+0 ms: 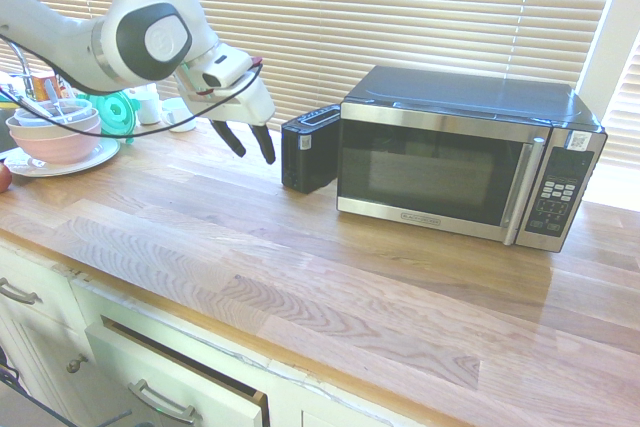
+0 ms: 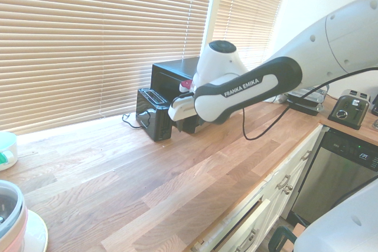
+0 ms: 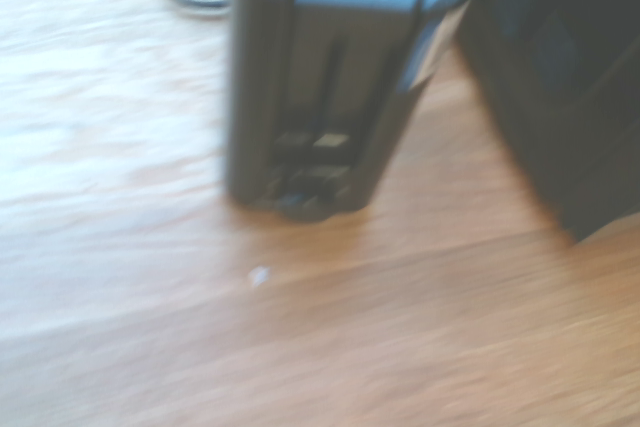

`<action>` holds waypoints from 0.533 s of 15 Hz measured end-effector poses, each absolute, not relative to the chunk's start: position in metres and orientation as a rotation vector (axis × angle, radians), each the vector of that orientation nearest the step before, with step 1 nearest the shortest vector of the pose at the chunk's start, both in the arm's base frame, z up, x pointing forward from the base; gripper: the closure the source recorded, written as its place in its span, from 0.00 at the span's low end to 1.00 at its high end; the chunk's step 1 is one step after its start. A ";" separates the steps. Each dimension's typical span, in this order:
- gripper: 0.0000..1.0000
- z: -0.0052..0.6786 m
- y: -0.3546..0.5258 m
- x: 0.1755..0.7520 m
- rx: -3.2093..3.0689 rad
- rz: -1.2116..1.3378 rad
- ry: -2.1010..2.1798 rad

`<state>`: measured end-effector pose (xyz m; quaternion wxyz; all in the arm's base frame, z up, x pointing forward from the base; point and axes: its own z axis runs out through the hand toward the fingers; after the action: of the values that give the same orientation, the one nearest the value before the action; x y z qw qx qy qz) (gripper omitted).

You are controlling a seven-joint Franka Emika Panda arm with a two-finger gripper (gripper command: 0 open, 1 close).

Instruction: Press the toaster

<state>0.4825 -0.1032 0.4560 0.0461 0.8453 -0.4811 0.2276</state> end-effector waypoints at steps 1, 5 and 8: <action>0.00 0.467 -0.102 0.493 2.568 0.693 -1.465; 0.00 0.492 -0.093 0.534 2.547 0.693 -1.423; 0.00 0.502 -0.086 0.557 2.548 0.692 -1.395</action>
<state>0.5569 -0.0863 0.5022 0.0777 0.8506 -0.4659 0.2310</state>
